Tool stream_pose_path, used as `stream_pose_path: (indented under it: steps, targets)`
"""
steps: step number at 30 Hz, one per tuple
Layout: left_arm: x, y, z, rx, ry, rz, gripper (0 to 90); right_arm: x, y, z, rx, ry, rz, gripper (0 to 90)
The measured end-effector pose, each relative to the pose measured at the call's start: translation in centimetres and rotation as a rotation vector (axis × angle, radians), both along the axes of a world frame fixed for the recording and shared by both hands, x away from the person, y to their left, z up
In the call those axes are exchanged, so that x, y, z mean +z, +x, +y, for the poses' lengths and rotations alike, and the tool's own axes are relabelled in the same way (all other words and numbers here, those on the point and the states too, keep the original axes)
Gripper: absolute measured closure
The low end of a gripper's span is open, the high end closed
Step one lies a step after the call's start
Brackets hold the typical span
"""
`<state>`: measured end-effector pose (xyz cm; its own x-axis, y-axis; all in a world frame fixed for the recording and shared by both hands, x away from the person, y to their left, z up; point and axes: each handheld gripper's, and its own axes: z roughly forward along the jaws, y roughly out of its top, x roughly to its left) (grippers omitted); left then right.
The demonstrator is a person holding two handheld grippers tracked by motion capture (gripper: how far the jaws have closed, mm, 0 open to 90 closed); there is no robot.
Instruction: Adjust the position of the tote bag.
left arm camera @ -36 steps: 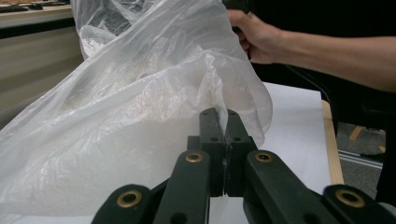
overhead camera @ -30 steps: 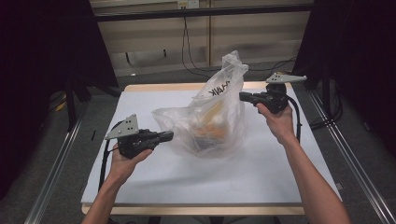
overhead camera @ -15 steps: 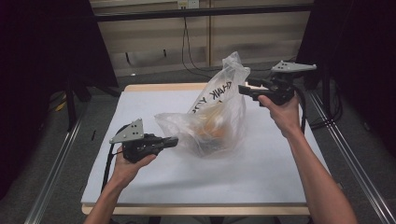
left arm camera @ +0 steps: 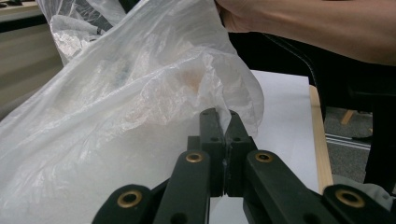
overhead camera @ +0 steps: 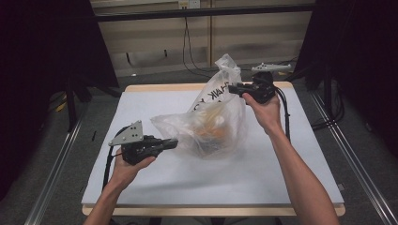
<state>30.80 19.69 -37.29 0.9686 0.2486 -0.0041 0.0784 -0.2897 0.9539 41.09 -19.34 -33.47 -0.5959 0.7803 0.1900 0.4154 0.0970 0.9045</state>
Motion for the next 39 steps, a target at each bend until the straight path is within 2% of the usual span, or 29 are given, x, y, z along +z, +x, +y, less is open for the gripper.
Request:
stream_pose_path:
  steps: [1,2,3,6,10,12,16,18,21,23,25,26,27,29,30,32,33,34,35,39]
  targets:
    - [0.0,0.0,0.0,0.0,0.0,0.0,89.9,0.0,0.0,0.0,0.0,0.0,0.0,82.6]
    - [0.0,0.0,0.0,0.015,0.006,0.005,90.0,0.3,-0.3,0.1,0.017,0.014,-0.026,90.0]
    - [-0.1,0.0,0.0,0.008,-0.01,0.01,90.0,0.5,-0.4,0.1,0.019,0.013,-0.033,90.0]
    - [0.0,0.2,0.2,0.019,-0.006,0.005,90.0,1.5,-1.0,-0.1,0.031,0.006,-0.063,90.0]
    - [0.0,0.3,0.5,0.051,-0.022,0.01,90.0,3.2,-2.4,-1.2,0.041,0.035,-0.115,90.0]
    - [0.0,0.4,0.7,0.069,-0.029,0.015,90.0,4.1,-3.3,-1.8,0.038,0.047,-0.148,90.0]
    - [0.0,0.3,0.7,0.069,-0.032,0.017,90.0,5.4,-5.5,-3.2,0.045,0.068,-0.196,90.0]
    - [0.0,0.2,0.7,0.084,-0.03,0.019,90.0,5.8,-6.6,-3.9,0.044,0.073,-0.22,90.0]
    - [-0.1,0.2,0.9,0.081,-0.024,0.016,90.0,6.2,-8.4,-5.0,0.037,0.07,-0.249,90.0]
    - [-0.3,0.2,1.2,0.102,-0.02,0.015,90.0,6.3,-9.5,-5.8,0.028,0.075,-0.265,90.0]
    - [-0.4,0.2,1.3,0.113,-0.023,0.017,90.0,6.4,-9.9,-6.1,0.023,0.076,-0.267,90.0]
    - [-0.5,0.2,1.4,0.116,-0.025,0.024,90.0,6.2,-10.6,-6.9,0.019,0.081,-0.269,90.0]
    - [-0.7,0.1,1.6,0.125,-0.014,0.022,90.0,6.0,-10.8,-7.1,0.019,0.081,-0.267,90.0]
    - [-0.8,0.1,1.6,0.122,-0.008,0.022,90.0,5.2,-11.1,-7.6,0.017,0.088,-0.243,90.0]
    - [-1.0,0.0,1.7,0.131,0.014,0.021,90.0,4.7,-11.2,-7.7,0.017,0.085,-0.231,90.0]
    - [-1.3,0.1,1.7,0.132,0.014,0.027,90.0,3.6,-11.3,-7.7,0.028,0.086,-0.205,90.0]
    - [-1.3,0.1,1.7,0.132,0.014,0.027,90.0,3.6,-11.3,-7.7,0.028,0.086,-0.205,90.0]
    - [-1.6,0.2,1.8,0.132,0.018,0.031,90.0,2.6,-11.3,-7.4,0.044,0.076,-0.18,90.0]
    - [-1.7,0.2,1.8,0.135,0.031,0.031,90.0,2.3,-11.3,-7.3,0.046,0.075,-0.177,90.0]
    - [-2.2,0.5,2.3,0.147,0.028,0.055,90.0,1.4,-11.0,-6.6,0.069,0.076,-0.151,90.0]
